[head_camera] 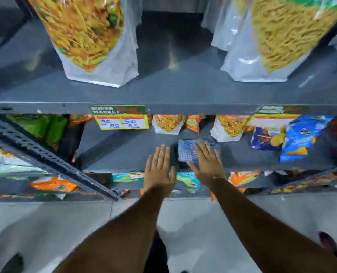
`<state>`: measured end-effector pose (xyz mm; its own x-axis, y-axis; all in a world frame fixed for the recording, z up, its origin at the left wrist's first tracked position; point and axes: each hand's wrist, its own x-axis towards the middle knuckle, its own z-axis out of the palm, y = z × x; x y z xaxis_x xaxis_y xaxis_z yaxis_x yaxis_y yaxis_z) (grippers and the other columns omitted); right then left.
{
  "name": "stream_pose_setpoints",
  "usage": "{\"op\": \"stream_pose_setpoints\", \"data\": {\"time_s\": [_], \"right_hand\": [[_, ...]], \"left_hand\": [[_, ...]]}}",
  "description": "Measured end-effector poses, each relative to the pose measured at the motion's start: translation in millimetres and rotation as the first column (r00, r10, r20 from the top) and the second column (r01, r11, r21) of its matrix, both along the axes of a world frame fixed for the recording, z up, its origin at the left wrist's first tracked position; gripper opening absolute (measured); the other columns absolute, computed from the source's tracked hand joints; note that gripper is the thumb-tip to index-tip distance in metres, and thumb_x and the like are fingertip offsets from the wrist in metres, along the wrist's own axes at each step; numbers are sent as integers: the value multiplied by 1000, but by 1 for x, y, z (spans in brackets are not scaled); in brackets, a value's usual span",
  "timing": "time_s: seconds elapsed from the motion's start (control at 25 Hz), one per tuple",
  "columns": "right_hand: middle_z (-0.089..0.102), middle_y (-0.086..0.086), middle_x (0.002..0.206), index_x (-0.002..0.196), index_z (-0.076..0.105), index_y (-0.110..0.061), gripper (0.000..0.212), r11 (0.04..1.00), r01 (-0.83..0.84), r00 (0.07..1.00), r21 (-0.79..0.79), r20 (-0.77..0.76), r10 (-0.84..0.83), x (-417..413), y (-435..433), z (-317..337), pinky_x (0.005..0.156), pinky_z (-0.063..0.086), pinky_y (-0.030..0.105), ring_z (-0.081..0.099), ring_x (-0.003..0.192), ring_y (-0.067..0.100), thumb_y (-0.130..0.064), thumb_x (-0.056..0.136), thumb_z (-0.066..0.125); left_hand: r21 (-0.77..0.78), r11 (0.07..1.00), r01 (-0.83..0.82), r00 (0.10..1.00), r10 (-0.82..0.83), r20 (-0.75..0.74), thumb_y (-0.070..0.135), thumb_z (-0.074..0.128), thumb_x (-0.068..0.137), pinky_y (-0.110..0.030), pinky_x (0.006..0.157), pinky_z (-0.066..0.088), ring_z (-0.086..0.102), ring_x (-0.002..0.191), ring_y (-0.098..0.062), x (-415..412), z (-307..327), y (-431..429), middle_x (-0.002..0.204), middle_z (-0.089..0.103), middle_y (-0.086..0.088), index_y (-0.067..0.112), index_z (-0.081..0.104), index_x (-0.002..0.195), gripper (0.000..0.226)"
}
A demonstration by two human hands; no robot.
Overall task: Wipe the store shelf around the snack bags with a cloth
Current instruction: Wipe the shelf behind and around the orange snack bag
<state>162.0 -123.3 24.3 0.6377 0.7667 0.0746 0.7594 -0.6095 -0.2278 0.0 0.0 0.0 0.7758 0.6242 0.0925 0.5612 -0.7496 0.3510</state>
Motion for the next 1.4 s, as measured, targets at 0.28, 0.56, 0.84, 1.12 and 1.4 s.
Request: {"op": "stream_pose_setpoints", "data": {"time_s": [0.28,0.56,0.84,1.12,1.4], "right_hand": [[34,0,161,153,34,-22,106,991,-10,997,-130,-73,0,38,26,-34,117,28,51,29,150,21,-84,69,52],[43,-6,155,149,41,-29,84,998,55,997,-12,-47,-55,33,26,-33,117,25,47,36,146,18,-75,79,52],[34,-2,161,150,40,-29,62,997,69,996,-24,-47,-71,19,26,-37,119,21,51,27,150,25,-61,97,34],[45,6,154,147,45,-16,67,997,13,1000,-72,-13,-14,-24,40,-31,122,21,43,36,146,26,-58,99,27],[61,11,138,134,59,-13,53,998,63,995,24,-81,-61,-61,65,-21,108,41,47,54,130,33,-48,95,48]], "left_hand": [[-57,998,-2,995,-4,-102,43,37,99,-40,130,11,26,163,-22,27,-32,30,176,23,-1,19,28,167,72],[-86,996,-26,986,11,-168,48,31,99,-48,133,19,16,165,-21,32,-29,24,179,14,0,24,21,168,74],[-109,994,-13,973,-12,-232,51,18,103,-45,135,5,2,167,-21,26,-22,18,180,1,2,24,7,170,73],[-30,986,166,939,-168,-301,50,28,107,-46,136,7,-2,166,-20,-45,-19,-12,177,-11,4,21,-5,169,76],[225,973,49,976,1,-216,46,37,107,-45,132,12,1,166,-17,-133,35,0,180,-2,2,19,3,170,77]]}}
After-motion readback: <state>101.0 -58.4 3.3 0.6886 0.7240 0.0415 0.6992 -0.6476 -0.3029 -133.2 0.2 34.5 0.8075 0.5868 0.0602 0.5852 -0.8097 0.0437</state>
